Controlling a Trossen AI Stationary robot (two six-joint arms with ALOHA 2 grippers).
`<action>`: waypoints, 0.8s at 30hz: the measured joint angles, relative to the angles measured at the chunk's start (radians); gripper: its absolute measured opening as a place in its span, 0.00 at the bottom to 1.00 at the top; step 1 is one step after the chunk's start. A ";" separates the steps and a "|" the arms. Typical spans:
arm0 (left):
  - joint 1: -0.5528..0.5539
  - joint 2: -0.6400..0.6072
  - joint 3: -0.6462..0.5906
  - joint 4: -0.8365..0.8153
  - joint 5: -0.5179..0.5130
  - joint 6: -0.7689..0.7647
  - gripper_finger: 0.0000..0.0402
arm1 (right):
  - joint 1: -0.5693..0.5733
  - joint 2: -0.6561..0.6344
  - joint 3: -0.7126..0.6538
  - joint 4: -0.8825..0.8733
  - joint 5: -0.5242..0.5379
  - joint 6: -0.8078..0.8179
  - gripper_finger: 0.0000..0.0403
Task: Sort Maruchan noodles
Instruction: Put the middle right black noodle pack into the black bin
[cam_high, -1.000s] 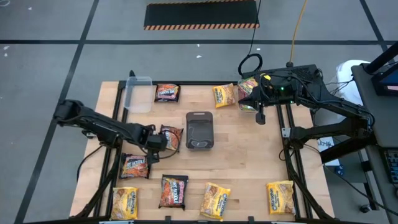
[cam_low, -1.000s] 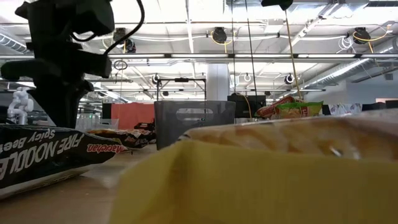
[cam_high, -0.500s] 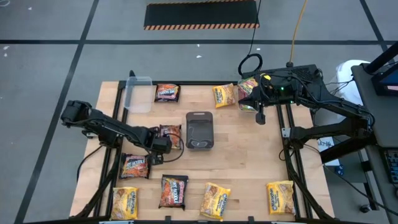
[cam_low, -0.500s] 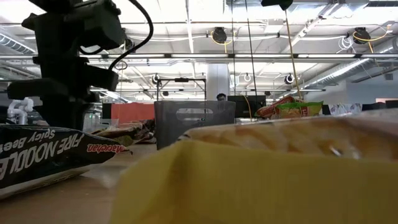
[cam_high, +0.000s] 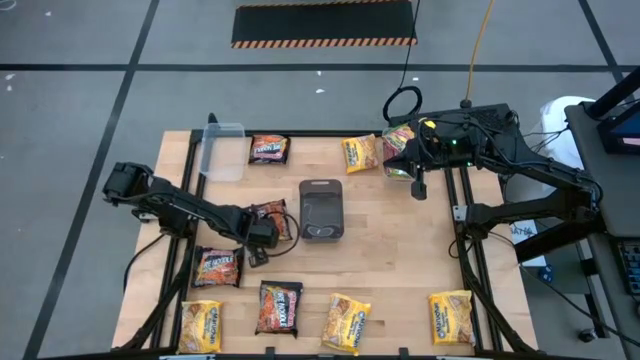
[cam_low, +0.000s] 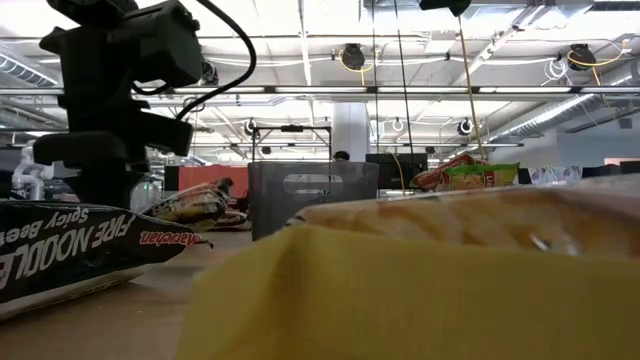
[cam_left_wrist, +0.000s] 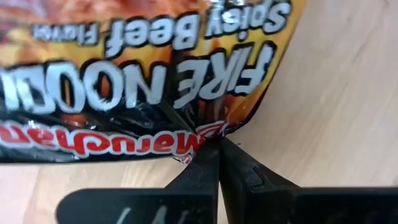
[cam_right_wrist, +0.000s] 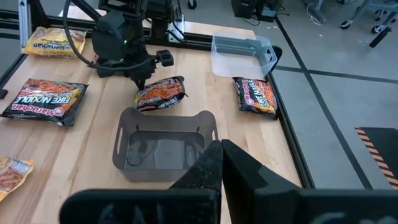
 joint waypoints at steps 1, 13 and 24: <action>0.000 0.000 0.001 0.000 0.002 -0.025 0.01 | 0.000 0.000 0.000 0.000 0.000 -0.003 0.00; 0.004 -0.123 0.080 -0.047 -0.015 -0.158 0.00 | 0.000 0.000 0.000 0.002 0.002 -0.006 0.00; 0.034 -0.231 0.220 -0.313 -0.186 -0.174 0.00 | 0.000 0.000 0.000 0.002 0.002 -0.025 0.00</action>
